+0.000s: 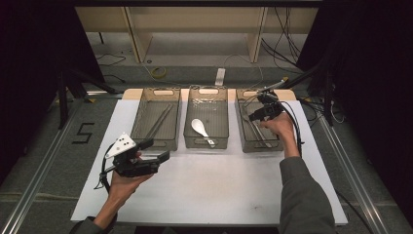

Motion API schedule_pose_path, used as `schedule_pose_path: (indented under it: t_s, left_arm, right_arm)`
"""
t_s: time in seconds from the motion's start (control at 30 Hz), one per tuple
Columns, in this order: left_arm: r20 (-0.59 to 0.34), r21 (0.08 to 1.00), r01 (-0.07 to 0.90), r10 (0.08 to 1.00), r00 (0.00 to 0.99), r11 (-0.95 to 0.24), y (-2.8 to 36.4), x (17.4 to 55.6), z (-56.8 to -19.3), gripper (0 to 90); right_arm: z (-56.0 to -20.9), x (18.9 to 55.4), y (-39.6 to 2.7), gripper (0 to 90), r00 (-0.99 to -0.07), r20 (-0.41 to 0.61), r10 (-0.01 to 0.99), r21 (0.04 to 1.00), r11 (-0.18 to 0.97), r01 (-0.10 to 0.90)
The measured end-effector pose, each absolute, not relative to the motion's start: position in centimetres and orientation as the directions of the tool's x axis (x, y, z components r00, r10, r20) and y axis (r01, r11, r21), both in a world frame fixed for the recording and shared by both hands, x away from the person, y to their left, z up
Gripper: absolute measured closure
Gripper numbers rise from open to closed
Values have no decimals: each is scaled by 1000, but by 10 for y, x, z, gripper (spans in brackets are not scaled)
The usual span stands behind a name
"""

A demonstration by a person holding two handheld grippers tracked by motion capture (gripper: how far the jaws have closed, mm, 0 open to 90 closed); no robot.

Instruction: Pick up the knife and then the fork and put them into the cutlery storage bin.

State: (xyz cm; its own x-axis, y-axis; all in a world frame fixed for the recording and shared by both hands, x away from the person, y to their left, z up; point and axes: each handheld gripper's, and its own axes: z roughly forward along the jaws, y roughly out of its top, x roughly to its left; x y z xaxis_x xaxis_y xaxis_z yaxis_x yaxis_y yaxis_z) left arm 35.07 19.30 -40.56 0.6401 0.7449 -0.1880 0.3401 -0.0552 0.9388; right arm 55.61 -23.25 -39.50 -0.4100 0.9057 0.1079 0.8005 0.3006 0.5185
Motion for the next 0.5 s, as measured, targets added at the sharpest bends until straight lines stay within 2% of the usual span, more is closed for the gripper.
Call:
schedule_pose_path:
  t_s: [0.3,0.5]
  left_arm:
    - [-189,937,344,743,642,-59,193,351,-406,182]
    - [-191,936,348,742,643,-61,192,351,-406,179]
  right_arm:
    - [-372,529,-235,406,-461,146,875,639,272,719]
    - [-367,499,-233,376,-505,169,846,712,249,656]
